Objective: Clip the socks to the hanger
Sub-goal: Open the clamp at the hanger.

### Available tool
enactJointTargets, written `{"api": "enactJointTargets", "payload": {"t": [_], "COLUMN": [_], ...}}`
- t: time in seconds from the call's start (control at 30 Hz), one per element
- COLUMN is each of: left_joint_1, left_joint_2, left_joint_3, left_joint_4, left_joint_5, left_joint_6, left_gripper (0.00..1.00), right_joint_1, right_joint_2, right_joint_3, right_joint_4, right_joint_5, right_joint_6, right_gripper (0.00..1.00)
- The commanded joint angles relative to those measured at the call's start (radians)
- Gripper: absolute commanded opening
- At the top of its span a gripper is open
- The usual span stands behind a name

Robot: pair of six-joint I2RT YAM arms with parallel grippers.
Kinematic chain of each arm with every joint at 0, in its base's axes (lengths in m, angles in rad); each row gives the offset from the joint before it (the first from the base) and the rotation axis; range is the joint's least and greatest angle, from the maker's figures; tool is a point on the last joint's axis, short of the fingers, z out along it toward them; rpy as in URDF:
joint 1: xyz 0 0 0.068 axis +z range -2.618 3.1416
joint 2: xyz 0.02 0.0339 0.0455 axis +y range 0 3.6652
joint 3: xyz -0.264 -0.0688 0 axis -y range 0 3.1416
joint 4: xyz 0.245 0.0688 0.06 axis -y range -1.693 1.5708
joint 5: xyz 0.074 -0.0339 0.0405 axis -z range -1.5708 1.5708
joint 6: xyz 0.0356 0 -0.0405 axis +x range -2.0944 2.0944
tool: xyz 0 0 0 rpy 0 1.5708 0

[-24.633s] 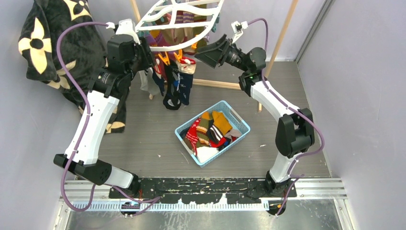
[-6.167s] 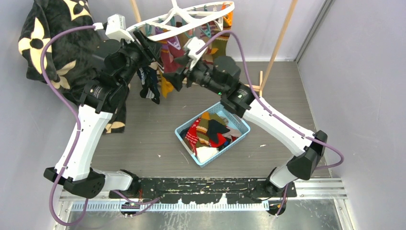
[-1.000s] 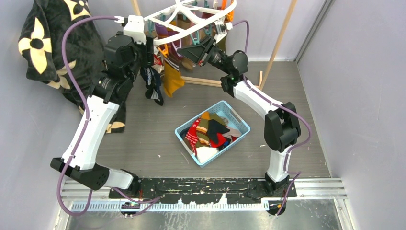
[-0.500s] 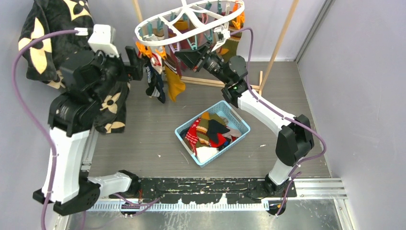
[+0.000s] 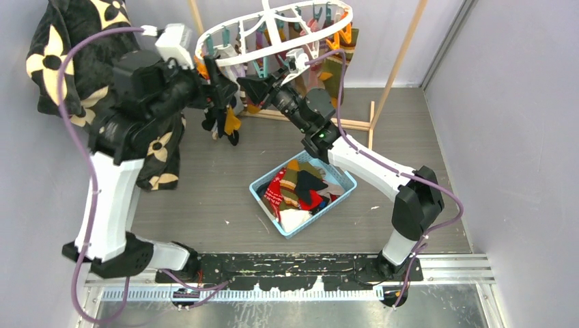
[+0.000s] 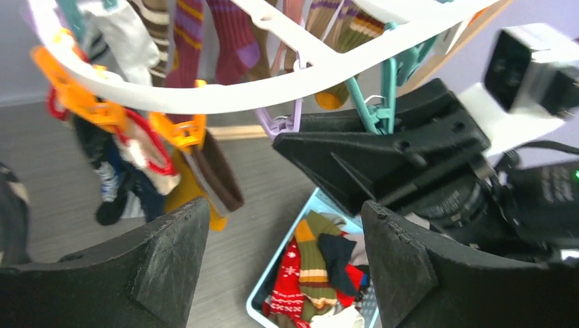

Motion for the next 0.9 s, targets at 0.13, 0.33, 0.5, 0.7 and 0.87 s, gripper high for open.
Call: {"api": "enactJointTargets", "payload": {"t": [0.13, 0.33, 0.5, 0.7, 0.87], "left_joint_1": [-0.017, -0.017, -0.018, -0.017, -0.016], "left_joint_2": [0.074, 0.067, 0.057, 0.054, 0.065], "left_joint_3": [0.030, -0.014, -0.053, -0.084, -0.092], "left_joint_4": [0.151, 0.259, 0.332, 0.368, 0.365], "left_joint_5": [0.017, -0.029, -0.073, -0.105, -0.114], "left_joint_6": [-0.092, -0.119, -0.149, -0.186, -0.217], "left_gripper": [0.77, 0.68, 0.62, 0.59, 0.58], "right_joint_1": [0.061, 0.077, 0.080, 0.083, 0.084], "right_joint_2": [-0.020, -0.008, -0.009, -0.007, -0.003], "right_joint_3": [0.086, 0.095, 0.094, 0.095, 0.102], "right_joint_4": [0.072, 0.067, 0.064, 0.066, 0.059], "right_joint_5": [0.165, 0.168, 0.160, 0.153, 0.147], "right_joint_6": [-0.129, -0.136, -0.133, -0.124, -0.120], "right_gripper": [0.01, 0.01, 0.01, 0.01, 0.01]}}
